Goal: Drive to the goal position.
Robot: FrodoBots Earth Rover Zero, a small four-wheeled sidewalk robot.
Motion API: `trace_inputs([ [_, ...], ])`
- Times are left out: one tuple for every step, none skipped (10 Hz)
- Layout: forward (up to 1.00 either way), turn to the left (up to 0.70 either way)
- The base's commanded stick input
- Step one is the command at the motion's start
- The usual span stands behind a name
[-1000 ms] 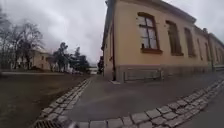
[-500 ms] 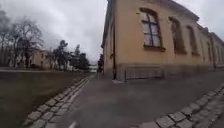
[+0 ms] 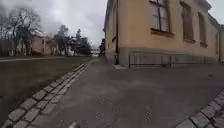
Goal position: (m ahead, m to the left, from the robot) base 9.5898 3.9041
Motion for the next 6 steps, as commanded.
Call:
trace_inputs([
  [0.70, 0.00],
  [0.70, 0.00],
  [0.70, 0.00],
  [0.70, 0.00],
  [0.70, 0.00],
  [0.70, 0.00],
])
